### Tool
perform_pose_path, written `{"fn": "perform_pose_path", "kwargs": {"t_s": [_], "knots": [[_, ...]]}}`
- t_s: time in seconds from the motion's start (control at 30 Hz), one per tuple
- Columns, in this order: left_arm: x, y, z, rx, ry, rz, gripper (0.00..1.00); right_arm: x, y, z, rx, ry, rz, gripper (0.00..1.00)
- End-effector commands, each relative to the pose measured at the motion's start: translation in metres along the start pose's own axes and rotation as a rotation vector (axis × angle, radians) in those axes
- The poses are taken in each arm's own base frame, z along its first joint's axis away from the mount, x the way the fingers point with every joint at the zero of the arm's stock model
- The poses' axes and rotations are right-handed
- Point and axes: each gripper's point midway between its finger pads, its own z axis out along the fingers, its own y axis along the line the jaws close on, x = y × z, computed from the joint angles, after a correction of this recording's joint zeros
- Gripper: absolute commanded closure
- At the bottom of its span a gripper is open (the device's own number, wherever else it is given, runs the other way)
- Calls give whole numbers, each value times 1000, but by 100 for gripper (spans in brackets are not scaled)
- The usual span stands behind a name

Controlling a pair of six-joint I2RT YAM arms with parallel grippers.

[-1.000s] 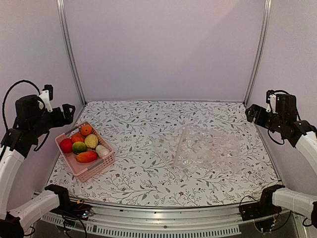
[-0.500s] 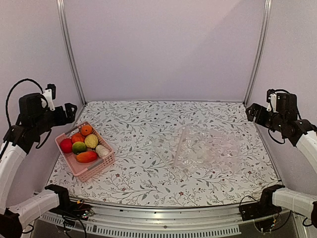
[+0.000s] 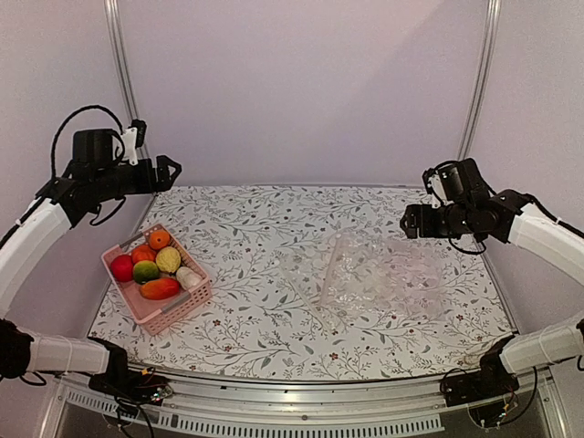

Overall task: Place the food in the zip-top bag and seal the zipper
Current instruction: Pick up the zipper food storage bag from the center of the board.

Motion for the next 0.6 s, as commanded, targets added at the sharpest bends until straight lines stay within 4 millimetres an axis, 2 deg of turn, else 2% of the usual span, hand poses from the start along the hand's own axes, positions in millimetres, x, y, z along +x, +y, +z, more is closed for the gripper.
{"fn": "perform_pose_path", "kwargs": {"t_s": [0.0,0.13,0.37,0.57], "knots": [[17,3,11,-13,41,3,0,28,26,18,26,100,-62,13],[36,18,13,-88,72,-29,1,52,67,38,-47,162,-69,17],[36,18,12,-89,71,-45,0,101,125,67,-72,272,-149,23],[38,18,13,-91,79,-50,0,134,167,79,-107,335,-210,27]]}}
